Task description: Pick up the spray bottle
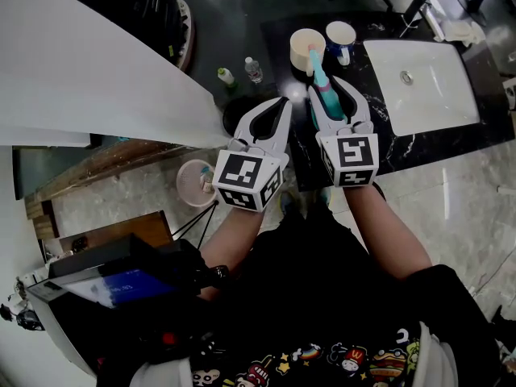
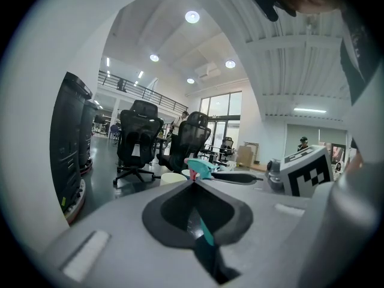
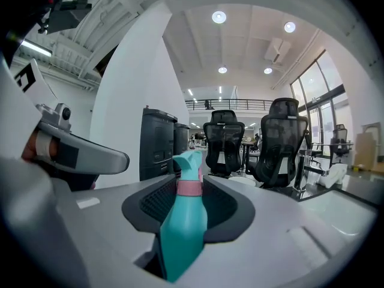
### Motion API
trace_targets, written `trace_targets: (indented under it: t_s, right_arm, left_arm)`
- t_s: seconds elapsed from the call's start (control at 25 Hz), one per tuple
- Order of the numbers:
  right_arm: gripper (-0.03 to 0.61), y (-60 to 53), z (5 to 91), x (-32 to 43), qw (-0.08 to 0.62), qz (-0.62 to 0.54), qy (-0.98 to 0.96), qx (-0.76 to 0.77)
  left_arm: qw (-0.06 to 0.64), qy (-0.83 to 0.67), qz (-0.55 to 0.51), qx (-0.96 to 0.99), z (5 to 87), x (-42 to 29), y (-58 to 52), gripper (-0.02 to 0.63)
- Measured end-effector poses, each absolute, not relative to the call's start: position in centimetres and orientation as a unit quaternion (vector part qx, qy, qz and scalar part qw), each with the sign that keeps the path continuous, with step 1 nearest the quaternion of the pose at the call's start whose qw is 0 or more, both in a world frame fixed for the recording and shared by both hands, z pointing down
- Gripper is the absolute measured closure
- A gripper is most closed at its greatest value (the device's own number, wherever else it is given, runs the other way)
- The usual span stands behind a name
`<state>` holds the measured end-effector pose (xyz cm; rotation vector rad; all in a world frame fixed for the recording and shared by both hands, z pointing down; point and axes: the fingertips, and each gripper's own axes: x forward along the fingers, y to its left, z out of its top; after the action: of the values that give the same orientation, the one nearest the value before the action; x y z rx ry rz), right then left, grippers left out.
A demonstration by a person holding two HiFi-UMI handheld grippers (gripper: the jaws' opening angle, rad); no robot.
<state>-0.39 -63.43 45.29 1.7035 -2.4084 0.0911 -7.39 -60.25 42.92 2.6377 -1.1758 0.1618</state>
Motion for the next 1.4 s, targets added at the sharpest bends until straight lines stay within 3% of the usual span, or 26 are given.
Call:
trace_targets:
  t_s: [0.08,0.44,1.04,1.4]
  right_arm:
    - [0.426,-63.2,45.1,-0.3,0.095,0.028,-0.813,0.574]
    - [0.428,-61.7,43.6,-0.6,0.076,0.025,-0.817,0.571]
    - [0.428,-55.0,34.0,1.3,-0.044,0.007,-0.817,0.575]
    - [0.426,-50.6,33.5,3.0,-0.041,0.007,-0.81,0.585]
  left_arm:
    - [0.124,-0.403,0.053,0.905,42.8,-7.3,-60.0,0.614]
    - [0.118,-0.399,0.048,0.908,42.4,-7.4,-59.2,0.614]
    - [0.092,-0.368,0.042,0.925,39.9,-6.0,-57.3,0.614]
    - [0.079,-0.353,0.028,0.932,38.4,-4.9,-55.8,0.614]
